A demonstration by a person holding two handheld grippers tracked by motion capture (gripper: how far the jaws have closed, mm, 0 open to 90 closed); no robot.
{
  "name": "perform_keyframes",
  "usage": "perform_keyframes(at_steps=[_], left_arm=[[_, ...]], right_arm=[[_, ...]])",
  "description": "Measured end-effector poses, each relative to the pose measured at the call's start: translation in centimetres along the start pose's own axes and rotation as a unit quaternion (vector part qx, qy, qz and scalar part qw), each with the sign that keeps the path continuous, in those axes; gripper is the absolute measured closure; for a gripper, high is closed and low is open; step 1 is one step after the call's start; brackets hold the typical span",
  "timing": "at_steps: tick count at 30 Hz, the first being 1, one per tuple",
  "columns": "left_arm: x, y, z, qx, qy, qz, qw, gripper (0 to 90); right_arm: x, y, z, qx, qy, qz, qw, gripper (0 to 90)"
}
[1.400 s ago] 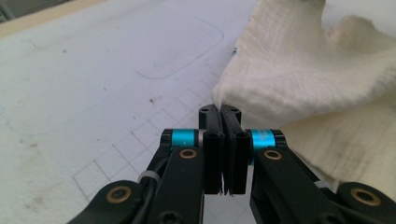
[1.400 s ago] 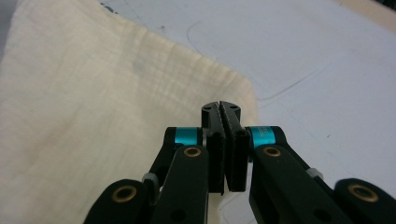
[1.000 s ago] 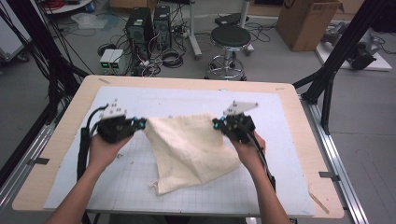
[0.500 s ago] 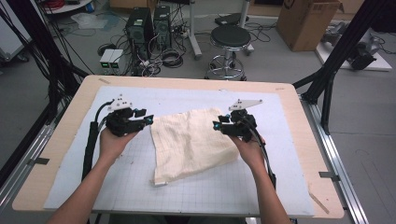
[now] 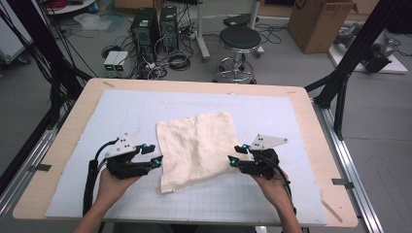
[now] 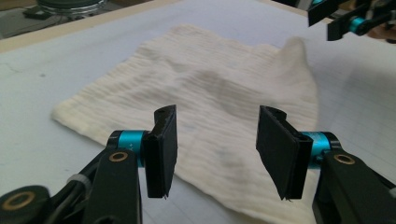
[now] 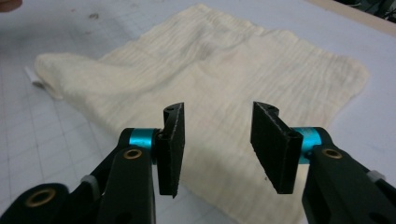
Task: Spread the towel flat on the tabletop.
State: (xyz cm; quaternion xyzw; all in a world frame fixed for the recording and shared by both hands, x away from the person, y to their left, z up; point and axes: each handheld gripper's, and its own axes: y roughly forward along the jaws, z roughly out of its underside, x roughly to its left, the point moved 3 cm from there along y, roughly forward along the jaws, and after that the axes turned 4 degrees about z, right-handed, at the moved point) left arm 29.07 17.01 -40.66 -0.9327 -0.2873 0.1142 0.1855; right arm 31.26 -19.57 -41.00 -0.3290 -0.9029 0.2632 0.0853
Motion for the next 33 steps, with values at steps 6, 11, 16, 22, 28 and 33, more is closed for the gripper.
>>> perform_keyframes(at_steps=[6,11,16,22,28,33], left_arm=[[-2.2,0.1,2.1,0.025,0.019,0.026,0.9992,39.4],[-2.9,0.9,3.0,0.06,0.034,0.04,0.9968,40.0],[-3.4,2.0,3.8,0.106,0.053,0.058,0.9912,45.1],[-3.5,3.3,4.5,0.146,0.072,0.055,0.9851,57.9],[-2.9,3.7,4.5,0.143,0.056,0.045,0.987,74.8],[-2.5,3.5,4.3,0.137,0.054,0.037,0.9884,83.7]], right_arm=[[0.2,-0.8,2.2,0.017,-0.007,-0.001,0.9998,59.3],[0.2,-0.2,4.3,0.05,-0.013,-0.001,0.9986,59.2],[-0.7,0.8,4.6,0.068,-0.007,0.008,0.9976,60.6],[-1.8,1.9,4.9,0.081,0.013,0.014,0.9965,65.7],[-2.1,2.6,4.8,0.09,0.009,0.017,0.9957,77.4],[-2.1,2.7,4.7,0.098,0.011,0.026,0.9948,87.1]])
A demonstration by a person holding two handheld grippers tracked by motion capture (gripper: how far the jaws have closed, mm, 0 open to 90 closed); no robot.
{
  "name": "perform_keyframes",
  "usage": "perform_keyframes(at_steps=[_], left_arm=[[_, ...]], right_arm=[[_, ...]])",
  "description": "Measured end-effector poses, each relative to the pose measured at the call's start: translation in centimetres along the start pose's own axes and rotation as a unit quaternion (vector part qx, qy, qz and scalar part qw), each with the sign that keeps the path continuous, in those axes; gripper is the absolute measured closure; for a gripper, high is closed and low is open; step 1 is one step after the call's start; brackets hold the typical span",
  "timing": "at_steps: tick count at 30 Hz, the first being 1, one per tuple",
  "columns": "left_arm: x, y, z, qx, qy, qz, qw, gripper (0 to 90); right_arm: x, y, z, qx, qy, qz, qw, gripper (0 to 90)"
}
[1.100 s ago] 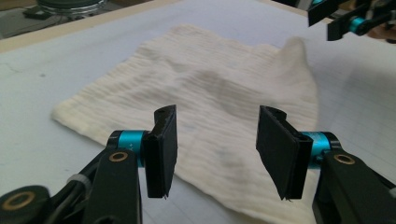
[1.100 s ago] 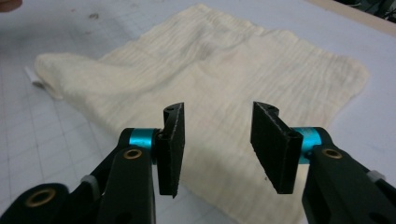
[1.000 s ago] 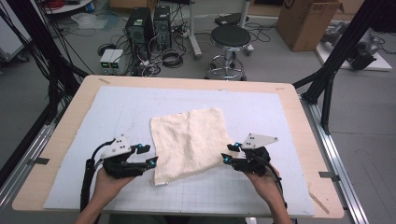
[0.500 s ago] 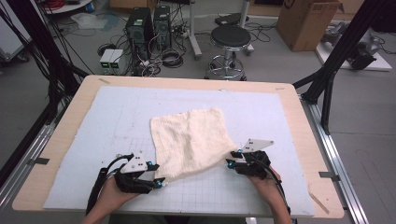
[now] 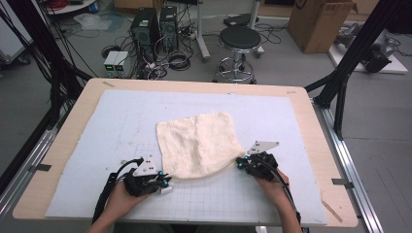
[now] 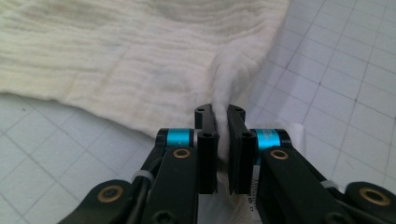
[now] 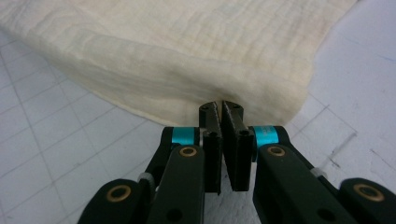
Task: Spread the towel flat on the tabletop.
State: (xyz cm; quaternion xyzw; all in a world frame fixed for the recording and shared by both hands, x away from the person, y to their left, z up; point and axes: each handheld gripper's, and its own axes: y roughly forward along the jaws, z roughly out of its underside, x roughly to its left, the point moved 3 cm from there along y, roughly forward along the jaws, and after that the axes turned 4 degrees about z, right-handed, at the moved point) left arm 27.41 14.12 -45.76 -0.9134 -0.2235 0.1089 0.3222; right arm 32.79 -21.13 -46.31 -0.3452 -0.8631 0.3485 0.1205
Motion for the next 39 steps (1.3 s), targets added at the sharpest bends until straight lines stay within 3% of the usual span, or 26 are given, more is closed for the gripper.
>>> perform_keyframes(at_steps=[3,8,9,11,14,18,23,24,26,29,37,39], left_arm=[[0.5,-0.7,-0.1,-0.009,-0.006,0.002,0.9999,84.5],[0.7,-2.1,0.2,-0.025,-0.021,0.014,0.9994,84.5],[0.8,-2.5,0.3,-0.029,-0.023,0.013,0.9992,84.5],[1.2,-3.2,0.3,-0.034,-0.028,0.011,0.999,84.5],[1.5,-4.2,0.4,-0.048,-0.04,0.013,0.998,84.5],[1.1,-5.4,1.0,-0.046,-0.039,0.019,0.998,84.5],[0.8,-6.5,2.1,-0.045,-0.053,0.031,0.9971,84.3],[0.7,-6.7,2.2,-0.047,-0.056,0.03,0.9968,82.6],[0.9,-7.2,2.4,-0.053,-0.066,0.031,0.9959,66.1],[0.9,-7.4,2.3,-0.066,-0.074,0.035,0.9945,60.3],[1.6,-5.8,1.6,-0.062,-0.063,0.011,0.9961,55.0],[1.6,-5.5,1.7,-0.049,-0.051,0.011,0.9974,55.1]], right_arm=[[0.1,-0.3,-0.1,0.002,0.004,-0.012,0.9999,88.0],[0.9,-2.3,-0.6,-0.026,0.016,-0.044,0.9986,88.0],[1.8,-3.2,-0.9,-0.034,0.007,-0.05,0.9982,88.1],[2.1,-3.4,-0.9,-0.035,0.007,-0.054,0.9979,88.0],[3.5,-4.0,-1.2,-0.036,-0.012,-0.063,0.9973,88.0],[5.6,-4.4,-1.2,-0.027,-0.029,-0.077,0.9962,88.0],[8.1,-4.9,-0.9,-0.02,-0.046,-0.1,0.9938,87.8],[8.5,-5.0,-0.8,-0.02,-0.05,-0.103,0.9932,87.4],[9.2,-5.4,-0.7,-0.026,-0.052,-0.111,0.9921,82.9],[9.5,-5.6,-0.9,-0.03,-0.049,-0.125,0.9904,74.6],[7.9,-4.2,-1.9,-0.031,-0.052,-0.096,0.9936,69.1],[7.2,-3.8,-2.3,-0.031,-0.052,-0.088,0.9942,67.1]])
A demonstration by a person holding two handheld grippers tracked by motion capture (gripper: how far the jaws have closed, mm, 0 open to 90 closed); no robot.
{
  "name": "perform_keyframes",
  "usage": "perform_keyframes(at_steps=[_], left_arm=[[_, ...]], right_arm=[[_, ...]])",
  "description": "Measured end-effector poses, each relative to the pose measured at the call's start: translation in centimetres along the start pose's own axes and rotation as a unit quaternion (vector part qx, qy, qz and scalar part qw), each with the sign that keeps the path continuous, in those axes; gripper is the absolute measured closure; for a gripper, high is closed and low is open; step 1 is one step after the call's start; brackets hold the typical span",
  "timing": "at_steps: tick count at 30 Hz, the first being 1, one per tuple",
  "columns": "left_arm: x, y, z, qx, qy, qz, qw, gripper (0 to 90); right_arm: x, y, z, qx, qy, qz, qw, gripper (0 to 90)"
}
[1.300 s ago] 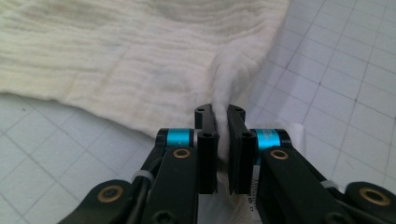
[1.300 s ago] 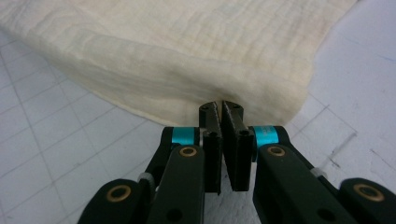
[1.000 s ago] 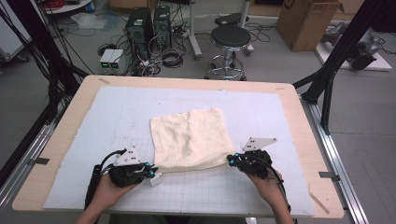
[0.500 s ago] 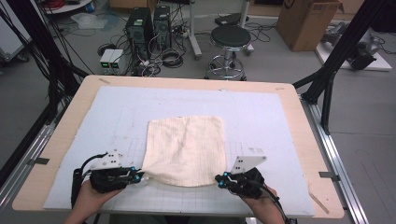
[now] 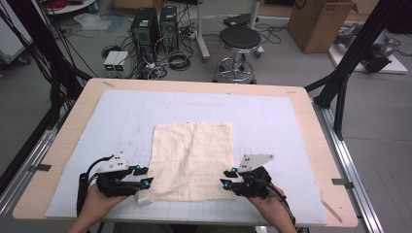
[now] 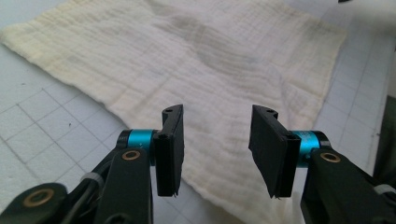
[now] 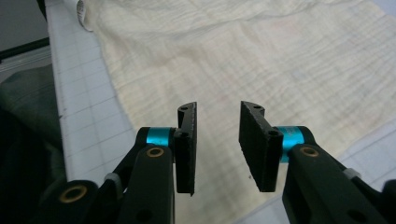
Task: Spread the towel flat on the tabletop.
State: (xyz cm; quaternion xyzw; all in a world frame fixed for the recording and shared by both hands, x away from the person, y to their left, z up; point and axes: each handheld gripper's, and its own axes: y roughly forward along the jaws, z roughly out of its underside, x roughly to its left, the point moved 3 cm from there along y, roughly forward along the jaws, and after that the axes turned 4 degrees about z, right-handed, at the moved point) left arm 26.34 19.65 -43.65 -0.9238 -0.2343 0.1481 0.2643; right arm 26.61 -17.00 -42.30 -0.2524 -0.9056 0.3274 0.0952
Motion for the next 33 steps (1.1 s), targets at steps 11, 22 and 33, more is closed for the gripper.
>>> perform_keyframes(at_steps=[11,22,33], left_arm=[[-1.6,0.0,1.6,0.029,0.038,0.051,0.9976,65.0],[-1.0,1.1,2.3,0.068,0.037,0.019,0.9968,83.6],[-1.5,-1.2,1.2,0.006,0.012,0.062,0.998,58.9]], right_arm=[[0.7,1.6,1.3,0.023,-0.024,-0.067,0.9972,64.7],[1.6,2.8,2.4,0.058,-0.043,-0.07,0.9949,80.0],[2.2,0.6,1.6,0.027,-0.03,-0.127,0.9911,80.8]])
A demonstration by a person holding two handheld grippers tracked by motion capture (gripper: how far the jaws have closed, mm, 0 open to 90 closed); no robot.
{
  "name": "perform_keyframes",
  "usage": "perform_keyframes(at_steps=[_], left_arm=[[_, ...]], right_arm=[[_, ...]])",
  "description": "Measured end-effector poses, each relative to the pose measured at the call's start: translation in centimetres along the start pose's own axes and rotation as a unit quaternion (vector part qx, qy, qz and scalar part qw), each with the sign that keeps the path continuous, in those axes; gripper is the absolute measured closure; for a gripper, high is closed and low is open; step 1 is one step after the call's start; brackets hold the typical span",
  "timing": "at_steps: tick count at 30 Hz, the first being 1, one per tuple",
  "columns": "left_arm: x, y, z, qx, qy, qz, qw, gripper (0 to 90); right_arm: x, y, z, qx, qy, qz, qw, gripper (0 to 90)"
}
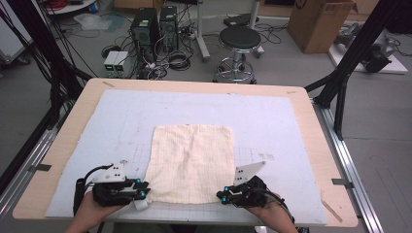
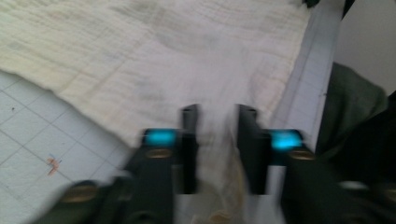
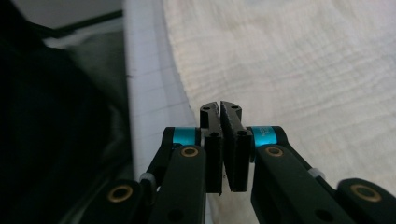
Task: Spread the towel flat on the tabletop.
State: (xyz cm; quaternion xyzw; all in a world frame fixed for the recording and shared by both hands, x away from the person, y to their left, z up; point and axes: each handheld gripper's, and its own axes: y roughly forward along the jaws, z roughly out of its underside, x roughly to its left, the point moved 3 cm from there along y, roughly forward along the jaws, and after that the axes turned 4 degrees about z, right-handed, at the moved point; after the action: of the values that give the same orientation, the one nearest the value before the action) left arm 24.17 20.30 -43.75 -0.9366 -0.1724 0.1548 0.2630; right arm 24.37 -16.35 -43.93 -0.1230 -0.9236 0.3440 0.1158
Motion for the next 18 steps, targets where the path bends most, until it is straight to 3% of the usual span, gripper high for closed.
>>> perform_keyframes(at_steps=[3,5,8,12,15,18], left_arm=[[0.5,-0.2,-0.2,-0.011,-0.01,-0.009,0.9999,54.4],[0.9,0.2,-0.3,-0.008,-0.015,-0.027,0.9995,55.2],[1.1,0.9,-0.4,-0.002,-0.007,-0.037,0.9993,61.6],[1.8,2.0,-0.3,0.03,-0.004,-0.072,0.997,68.4],[2.4,2.5,0.1,0.06,0.0,-0.086,0.9944,68.4],[2.4,2.5,0.1,0.064,0.002,-0.1,0.9929,70.7]], right_arm=[[-0.1,-0.6,0.3,-0.015,0.013,-0.002,0.9998,70.0],[-0.5,-0.9,0.4,-0.02,0.016,0.013,0.9996,68.9],[-1.2,-0.9,0.0,-0.024,0.023,0.04,0.9986,66.4],[-2.3,-0.2,-0.4,-0.017,0.026,0.089,0.9955,65.5],[-3.3,0.2,-0.4,-0.005,0.042,0.107,0.9933,63.0],[-3.6,0.4,-0.3,0.005,0.046,0.116,0.9922,60.6]])
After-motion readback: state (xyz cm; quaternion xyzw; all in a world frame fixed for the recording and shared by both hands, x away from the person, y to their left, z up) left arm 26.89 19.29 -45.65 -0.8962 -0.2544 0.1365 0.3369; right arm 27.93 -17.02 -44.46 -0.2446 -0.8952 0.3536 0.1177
